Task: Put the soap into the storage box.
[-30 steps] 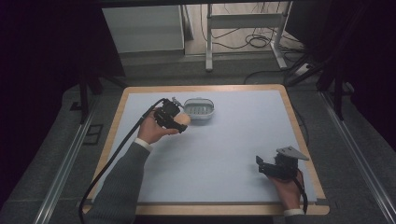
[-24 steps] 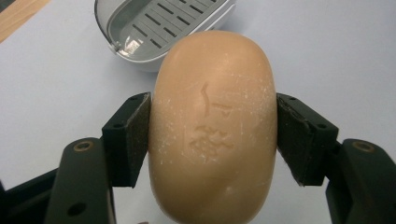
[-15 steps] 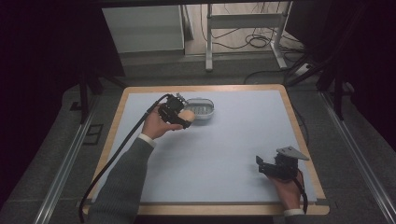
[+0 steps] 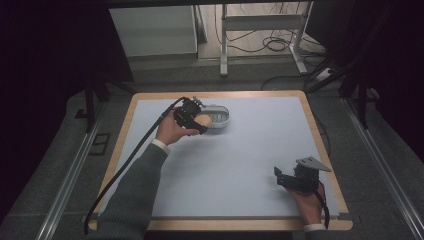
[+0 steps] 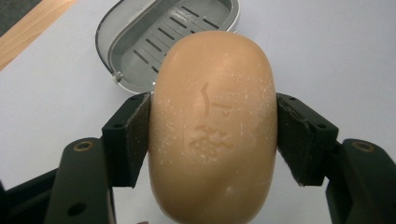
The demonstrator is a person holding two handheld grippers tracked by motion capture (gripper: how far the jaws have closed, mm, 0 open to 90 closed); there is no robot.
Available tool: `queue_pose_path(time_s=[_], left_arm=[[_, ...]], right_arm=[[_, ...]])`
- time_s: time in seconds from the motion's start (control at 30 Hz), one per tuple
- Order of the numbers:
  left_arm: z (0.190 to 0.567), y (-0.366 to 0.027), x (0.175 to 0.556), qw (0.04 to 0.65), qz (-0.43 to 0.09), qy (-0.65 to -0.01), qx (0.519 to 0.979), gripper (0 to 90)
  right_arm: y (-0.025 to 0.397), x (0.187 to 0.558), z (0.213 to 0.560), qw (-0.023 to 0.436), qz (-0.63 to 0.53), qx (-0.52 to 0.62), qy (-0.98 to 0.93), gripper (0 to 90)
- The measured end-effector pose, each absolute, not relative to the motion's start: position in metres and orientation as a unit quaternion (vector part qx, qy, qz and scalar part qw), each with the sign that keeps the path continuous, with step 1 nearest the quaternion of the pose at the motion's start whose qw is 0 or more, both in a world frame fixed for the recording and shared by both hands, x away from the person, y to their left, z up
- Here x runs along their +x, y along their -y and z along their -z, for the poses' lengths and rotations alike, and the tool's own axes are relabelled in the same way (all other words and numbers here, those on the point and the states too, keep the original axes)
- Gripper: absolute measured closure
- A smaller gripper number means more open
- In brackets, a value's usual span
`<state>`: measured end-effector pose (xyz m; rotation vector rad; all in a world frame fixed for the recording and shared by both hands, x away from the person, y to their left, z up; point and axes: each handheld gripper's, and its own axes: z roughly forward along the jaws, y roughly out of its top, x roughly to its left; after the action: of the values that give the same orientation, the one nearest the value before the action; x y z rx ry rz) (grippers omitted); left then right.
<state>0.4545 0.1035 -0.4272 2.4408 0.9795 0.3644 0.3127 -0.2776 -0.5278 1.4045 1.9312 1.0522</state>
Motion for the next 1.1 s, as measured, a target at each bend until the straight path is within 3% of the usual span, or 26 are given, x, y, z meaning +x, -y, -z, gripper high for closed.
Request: queue_pose_path(time_s=[1.1], left_arm=[[0.423, -0.078, 0.501, 0.245, -0.126, -0.344, 0.898, 32.2]], right_arm=[[0.278, 0.313, 0.528, 0.258, -0.391, 0.52, -0.714, 6.9]])
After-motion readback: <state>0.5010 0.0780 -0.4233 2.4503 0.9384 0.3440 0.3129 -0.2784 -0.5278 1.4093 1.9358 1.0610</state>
